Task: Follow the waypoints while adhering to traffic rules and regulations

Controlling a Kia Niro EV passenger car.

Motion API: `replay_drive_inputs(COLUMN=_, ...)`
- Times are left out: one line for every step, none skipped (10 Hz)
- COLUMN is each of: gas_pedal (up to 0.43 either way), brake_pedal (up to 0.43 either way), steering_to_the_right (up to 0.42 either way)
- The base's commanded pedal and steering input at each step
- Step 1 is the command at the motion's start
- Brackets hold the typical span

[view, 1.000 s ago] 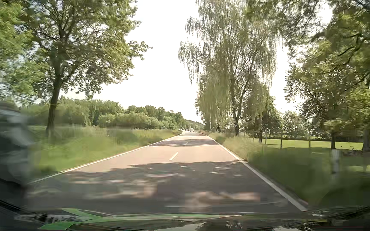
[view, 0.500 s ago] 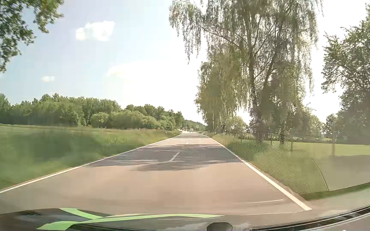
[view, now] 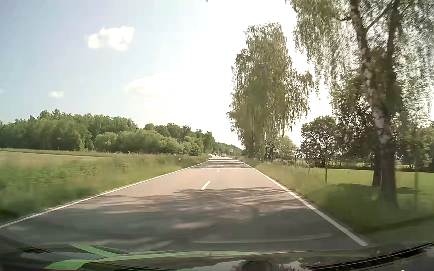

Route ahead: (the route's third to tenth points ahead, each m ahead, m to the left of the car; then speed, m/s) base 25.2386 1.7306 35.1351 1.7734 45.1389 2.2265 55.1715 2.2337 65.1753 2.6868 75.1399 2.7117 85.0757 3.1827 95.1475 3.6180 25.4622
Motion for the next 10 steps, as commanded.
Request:
replay_drive_inputs(gas_pedal=0.189, brake_pedal=0.0, steering_to_the_right=-0.001)
replay_drive_inputs(gas_pedal=0.197, brake_pedal=0.0, steering_to_the_right=-0.001)
replay_drive_inputs(gas_pedal=0.197, brake_pedal=0.0, steering_to_the_right=-0.002)
replay_drive_inputs(gas_pedal=0.197, brake_pedal=0.0, steering_to_the_right=-0.002)
replay_drive_inputs(gas_pedal=0.197, brake_pedal=0.0, steering_to_the_right=-0.002)
replay_drive_inputs(gas_pedal=0.197, brake_pedal=0.0, steering_to_the_right=-0.003)
replay_drive_inputs(gas_pedal=0.197, brake_pedal=0.0, steering_to_the_right=-0.003)
replay_drive_inputs(gas_pedal=0.189, brake_pedal=0.0, steering_to_the_right=-0.003)
replay_drive_inputs(gas_pedal=0.189, brake_pedal=0.0, steering_to_the_right=-0.003)
replay_drive_inputs(gas_pedal=0.157, brake_pedal=0.0, steering_to_the_right=-0.003)
